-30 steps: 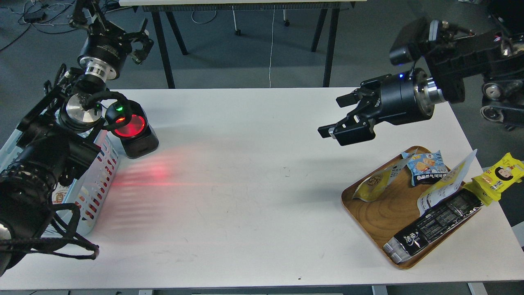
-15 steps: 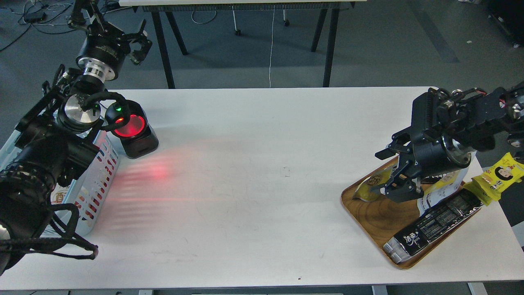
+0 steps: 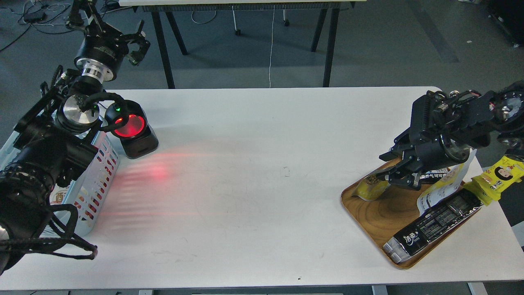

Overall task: Scan snack and place in basket
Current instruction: 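Lift the yellow snack bag and carry it to the table center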

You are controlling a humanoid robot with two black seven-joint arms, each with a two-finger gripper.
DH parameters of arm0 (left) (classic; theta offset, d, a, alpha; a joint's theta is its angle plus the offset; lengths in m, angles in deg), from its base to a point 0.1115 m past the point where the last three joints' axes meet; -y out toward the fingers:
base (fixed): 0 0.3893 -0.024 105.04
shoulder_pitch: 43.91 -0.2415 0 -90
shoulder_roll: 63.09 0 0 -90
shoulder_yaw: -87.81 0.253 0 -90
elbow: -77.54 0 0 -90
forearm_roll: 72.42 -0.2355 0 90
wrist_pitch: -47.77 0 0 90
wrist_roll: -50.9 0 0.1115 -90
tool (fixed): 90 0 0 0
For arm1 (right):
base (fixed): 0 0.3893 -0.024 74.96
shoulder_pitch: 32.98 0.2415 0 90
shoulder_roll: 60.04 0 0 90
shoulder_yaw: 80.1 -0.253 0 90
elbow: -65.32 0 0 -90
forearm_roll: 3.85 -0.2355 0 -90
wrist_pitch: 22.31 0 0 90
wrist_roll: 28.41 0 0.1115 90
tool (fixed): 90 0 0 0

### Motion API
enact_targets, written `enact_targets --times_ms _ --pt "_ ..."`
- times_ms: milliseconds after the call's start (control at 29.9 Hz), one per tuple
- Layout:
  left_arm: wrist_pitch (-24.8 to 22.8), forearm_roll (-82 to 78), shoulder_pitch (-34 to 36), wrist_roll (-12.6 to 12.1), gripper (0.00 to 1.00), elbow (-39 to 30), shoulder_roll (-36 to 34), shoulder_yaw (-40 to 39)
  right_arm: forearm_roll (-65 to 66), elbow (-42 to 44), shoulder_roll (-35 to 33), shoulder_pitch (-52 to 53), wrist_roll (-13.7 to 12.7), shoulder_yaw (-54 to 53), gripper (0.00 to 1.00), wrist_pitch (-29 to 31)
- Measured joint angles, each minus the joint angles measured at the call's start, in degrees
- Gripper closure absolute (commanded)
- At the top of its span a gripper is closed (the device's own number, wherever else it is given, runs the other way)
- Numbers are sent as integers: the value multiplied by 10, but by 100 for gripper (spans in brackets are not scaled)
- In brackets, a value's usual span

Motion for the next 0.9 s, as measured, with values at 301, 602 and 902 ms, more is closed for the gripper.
enact_targets --times_ms 301,602,902 --pt "0 0 0 0 0 1 1 0 0 -5 -6 20 0 -23 99 -1" --pt "0 0 0 0 0 1 -1 1 -4 -36 -20 103 0 -48 99 1" --pt "0 0 1 1 0 1 1 11 -13 -27 55 100 0 -120 99 4"
